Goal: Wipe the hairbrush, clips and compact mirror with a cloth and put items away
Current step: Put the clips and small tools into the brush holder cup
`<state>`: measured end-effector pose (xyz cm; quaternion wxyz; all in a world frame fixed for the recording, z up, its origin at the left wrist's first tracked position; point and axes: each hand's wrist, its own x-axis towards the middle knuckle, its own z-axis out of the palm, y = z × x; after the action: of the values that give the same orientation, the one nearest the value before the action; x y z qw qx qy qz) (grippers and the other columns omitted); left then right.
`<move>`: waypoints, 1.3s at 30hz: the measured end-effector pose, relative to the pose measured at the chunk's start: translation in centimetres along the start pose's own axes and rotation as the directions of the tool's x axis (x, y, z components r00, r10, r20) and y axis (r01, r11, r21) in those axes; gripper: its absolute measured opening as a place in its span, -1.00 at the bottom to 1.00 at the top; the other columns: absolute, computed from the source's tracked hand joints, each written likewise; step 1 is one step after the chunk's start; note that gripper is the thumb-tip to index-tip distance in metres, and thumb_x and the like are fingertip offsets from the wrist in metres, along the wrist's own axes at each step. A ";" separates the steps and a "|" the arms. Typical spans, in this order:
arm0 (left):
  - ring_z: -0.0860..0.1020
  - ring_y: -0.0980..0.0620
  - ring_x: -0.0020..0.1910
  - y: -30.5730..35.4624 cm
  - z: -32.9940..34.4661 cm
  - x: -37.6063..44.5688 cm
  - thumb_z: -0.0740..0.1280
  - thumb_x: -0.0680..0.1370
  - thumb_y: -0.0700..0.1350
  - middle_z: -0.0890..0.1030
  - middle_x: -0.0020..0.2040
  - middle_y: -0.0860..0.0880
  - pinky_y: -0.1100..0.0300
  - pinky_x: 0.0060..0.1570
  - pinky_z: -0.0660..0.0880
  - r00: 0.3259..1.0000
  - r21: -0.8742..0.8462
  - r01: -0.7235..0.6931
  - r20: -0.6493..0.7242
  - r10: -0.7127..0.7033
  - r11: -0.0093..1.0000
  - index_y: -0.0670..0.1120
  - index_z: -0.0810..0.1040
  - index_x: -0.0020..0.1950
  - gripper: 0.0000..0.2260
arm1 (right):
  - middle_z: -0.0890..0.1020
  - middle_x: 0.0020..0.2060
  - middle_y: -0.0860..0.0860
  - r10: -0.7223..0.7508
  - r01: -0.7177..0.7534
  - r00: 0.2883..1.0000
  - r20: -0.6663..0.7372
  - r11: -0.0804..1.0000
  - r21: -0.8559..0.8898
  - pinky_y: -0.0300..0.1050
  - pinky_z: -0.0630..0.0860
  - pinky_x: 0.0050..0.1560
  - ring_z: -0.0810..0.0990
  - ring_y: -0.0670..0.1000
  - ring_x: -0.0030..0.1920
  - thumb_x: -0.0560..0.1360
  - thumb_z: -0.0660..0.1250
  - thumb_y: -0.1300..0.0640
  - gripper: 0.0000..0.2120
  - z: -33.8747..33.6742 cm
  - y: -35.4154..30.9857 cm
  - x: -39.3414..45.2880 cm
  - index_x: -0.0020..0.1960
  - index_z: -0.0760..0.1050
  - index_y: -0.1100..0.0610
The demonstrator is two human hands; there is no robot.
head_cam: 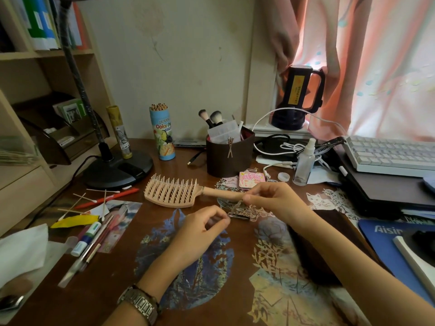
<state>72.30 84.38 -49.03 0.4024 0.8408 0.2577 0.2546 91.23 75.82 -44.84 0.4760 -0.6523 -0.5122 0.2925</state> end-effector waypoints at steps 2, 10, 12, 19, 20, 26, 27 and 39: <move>0.51 0.23 -0.17 -0.4 0.0 0.1 0.31 0.55 -0.03 0.54 -0.17 0.15 0.39 -0.18 0.41 1.000 0.077 -0.008 -0.019 0.009 0.997 0.05 0.57 -0.04 -0.94 | 0.67 -0.26 0.06 -0.021 0.021 1.000 0.003 0.999 -0.040 -0.41 0.42 -0.28 0.55 -0.16 -0.31 0.41 0.43 0.11 -0.90 -0.8 -0.6 0.5 -0.16 0.62 0.15; 0.42 0.26 -0.16 -1.5 -0.5 0.2 0.29 0.54 0.01 0.46 -0.18 0.23 0.30 -0.08 0.40 0.982 0.433 -0.101 -0.103 0.161 0.895 0.12 0.49 0.01 -0.93 | 0.62 -0.36 0.00 -0.114 0.106 0.993 -0.026 0.973 -0.205 -0.33 0.44 -0.32 0.53 -0.18 -0.38 0.43 0.43 0.17 -0.92 -4.2 -2.6 4.5 -0.24 0.57 0.08; 0.41 0.28 -0.10 -1.8 -0.5 0.2 0.28 0.55 0.02 0.44 -0.14 0.25 0.30 0.00 0.38 0.978 0.478 -0.102 -0.114 0.177 0.872 0.14 0.48 0.03 -0.92 | 0.62 -0.36 -0.02 -0.122 0.113 0.992 -0.021 0.963 -0.244 -0.33 0.43 -0.36 0.54 -0.17 -0.41 0.44 0.42 0.17 -0.92 -4.9 -2.9 5.6 -0.21 0.57 0.13; 0.37 0.20 0.05 -2.2 -0.4 0.4 0.21 0.57 0.08 0.42 -0.03 0.20 0.30 0.09 0.30 0.979 0.571 -0.081 -0.108 0.173 0.817 0.11 0.48 0.04 -0.88 | 0.68 -0.23 -0.04 -0.216 0.190 0.976 -0.013 0.883 -0.430 -0.26 0.55 -0.09 0.64 -0.10 -0.20 0.42 0.44 0.13 -0.92 -7.2 -3.7 9.4 -0.18 0.62 0.15; 0.37 0.21 0.05 -2.2 -0.3 0.4 0.21 0.57 0.08 0.41 -0.03 0.21 0.29 0.09 0.31 0.980 0.569 -0.078 -0.105 0.167 0.819 0.12 0.48 0.03 -0.88 | 0.67 -0.23 -0.05 -0.226 0.198 0.974 -0.010 0.873 -0.446 -0.30 0.53 -0.10 0.64 -0.12 -0.20 0.42 0.44 0.13 -0.92 -7.5 -3.9 9.7 -0.18 0.62 0.15; 0.35 0.26 0.04 -2.4 -0.4 0.7 0.20 0.57 0.09 0.39 -0.04 0.23 0.29 0.09 0.32 0.987 0.557 -0.066 -0.085 0.136 0.828 0.14 0.46 0.02 -0.90 | 0.59 -0.32 -0.09 -0.337 0.286 0.941 -0.011 0.815 -0.504 -0.46 0.40 -0.27 0.56 -0.26 -0.31 0.41 0.44 0.17 -0.90 -8.6 -5.4 11.7 -0.24 0.55 0.16; 0.34 0.26 0.03 -2.4 -0.5 0.7 0.20 0.57 0.09 0.39 -0.05 0.23 0.29 0.09 0.32 0.987 0.555 -0.068 -0.083 0.136 0.829 0.14 0.45 0.01 -0.91 | 0.61 -0.31 -0.05 -0.346 0.295 0.938 -0.005 0.807 -0.512 -0.44 0.43 -0.27 0.57 -0.22 -0.30 0.41 0.44 0.16 -0.90 -8.7 -5.6 12.1 -0.24 0.55 0.16; 0.35 0.25 0.03 -2.4 -0.5 0.7 0.19 0.56 0.10 0.39 -0.04 0.22 0.28 0.10 0.32 0.987 0.545 -0.065 -0.087 0.133 0.836 0.15 0.45 -0.01 -0.91 | 0.65 -0.23 0.10 -0.355 0.337 0.931 0.091 0.732 -0.592 -0.44 0.44 -0.22 0.61 -0.02 -0.21 0.41 0.44 0.15 -0.83 -7.7 -5.3 15.9 -0.17 0.58 0.27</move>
<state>71.91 86.42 -50.55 0.1193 0.9152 0.2989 0.2426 100.76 88.52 -35.40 0.2987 -0.6660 -0.6834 0.0130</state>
